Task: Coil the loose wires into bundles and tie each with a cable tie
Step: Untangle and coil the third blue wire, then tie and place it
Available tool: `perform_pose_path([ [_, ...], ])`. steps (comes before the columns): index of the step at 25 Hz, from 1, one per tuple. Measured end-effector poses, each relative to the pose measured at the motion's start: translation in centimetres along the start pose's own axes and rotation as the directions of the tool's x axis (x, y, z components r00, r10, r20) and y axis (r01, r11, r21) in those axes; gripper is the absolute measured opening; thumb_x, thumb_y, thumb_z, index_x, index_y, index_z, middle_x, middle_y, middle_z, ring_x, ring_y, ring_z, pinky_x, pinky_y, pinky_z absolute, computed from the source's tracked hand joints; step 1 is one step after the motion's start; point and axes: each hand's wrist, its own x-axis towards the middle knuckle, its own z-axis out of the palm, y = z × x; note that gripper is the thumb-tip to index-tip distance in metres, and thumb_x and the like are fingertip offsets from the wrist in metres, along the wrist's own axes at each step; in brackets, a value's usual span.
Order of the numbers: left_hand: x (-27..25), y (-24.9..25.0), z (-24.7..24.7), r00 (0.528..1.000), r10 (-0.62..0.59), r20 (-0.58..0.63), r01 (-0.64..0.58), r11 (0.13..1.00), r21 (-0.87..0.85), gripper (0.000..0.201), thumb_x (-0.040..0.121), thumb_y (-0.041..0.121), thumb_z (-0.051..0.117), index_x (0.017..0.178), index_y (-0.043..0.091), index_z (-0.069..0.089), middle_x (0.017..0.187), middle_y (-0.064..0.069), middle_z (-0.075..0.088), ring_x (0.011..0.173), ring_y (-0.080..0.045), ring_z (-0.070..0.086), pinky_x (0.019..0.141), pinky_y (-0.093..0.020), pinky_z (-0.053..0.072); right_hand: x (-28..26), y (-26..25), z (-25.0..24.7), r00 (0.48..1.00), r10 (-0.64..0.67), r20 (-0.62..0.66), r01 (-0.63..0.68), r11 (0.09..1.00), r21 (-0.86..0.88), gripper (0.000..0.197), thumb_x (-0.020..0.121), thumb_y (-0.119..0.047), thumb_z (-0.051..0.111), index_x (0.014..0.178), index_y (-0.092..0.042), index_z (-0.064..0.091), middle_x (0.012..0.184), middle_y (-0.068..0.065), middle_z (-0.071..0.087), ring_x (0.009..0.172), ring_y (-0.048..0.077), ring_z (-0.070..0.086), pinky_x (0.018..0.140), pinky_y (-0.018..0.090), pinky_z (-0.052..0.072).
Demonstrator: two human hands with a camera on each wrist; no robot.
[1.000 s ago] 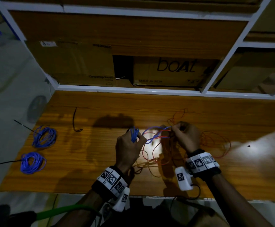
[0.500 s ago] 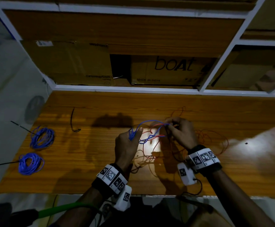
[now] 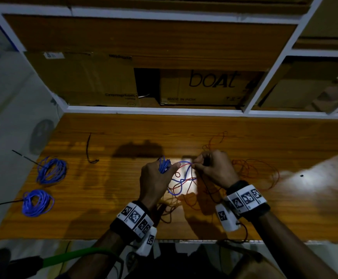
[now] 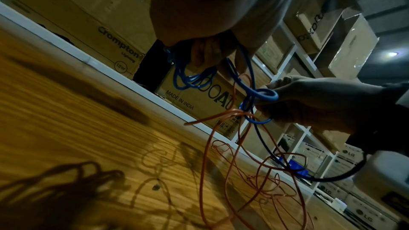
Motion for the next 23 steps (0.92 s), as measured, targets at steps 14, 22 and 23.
perform_pose_path([
  [14,0.2,-0.9,0.0,0.952,-0.180,-0.246,0.114,0.959,-0.259,0.033,0.101,0.027,0.057,0.069,0.020,0.051,0.057,0.005,0.043,0.048,-0.005,0.037,0.046,-0.021,0.030,-0.3,3.2,0.0,0.988,0.108,-0.111,-0.086,0.979,0.186,0.014,0.096,-0.025,0.066,0.081,-0.023,0.066,0.073,-0.004,0.071,0.070,0.011,0.069,0.070,0.041,0.057],
  [22,-0.3,-0.7,-0.2,0.965,-0.194,-0.173,0.134,0.942,-0.309,0.042,0.089,0.033,0.075,0.060,0.017,0.049,0.052,0.005,0.042,0.048,-0.009,0.036,0.047,-0.022,0.032,-1.1,2.2,-1.0,0.989,-0.067,0.135,0.009,0.919,0.393,0.011,0.101,-0.007,0.054,0.094,-0.015,0.057,0.078,0.001,0.067,0.068,0.007,0.064,0.061,0.020,0.046],
  [23,-0.3,-0.7,-0.3,0.965,-0.194,-0.175,0.142,0.951,-0.273,0.045,0.089,0.033,0.075,0.057,0.018,0.047,0.051,0.006,0.041,0.047,-0.009,0.035,0.045,-0.021,0.030,-1.0,2.1,-0.7,0.985,-0.054,0.166,-0.018,0.913,0.407,0.012,0.101,-0.005,0.053,0.096,-0.015,0.056,0.075,0.002,0.066,0.065,0.007,0.063,0.060,0.021,0.046],
])
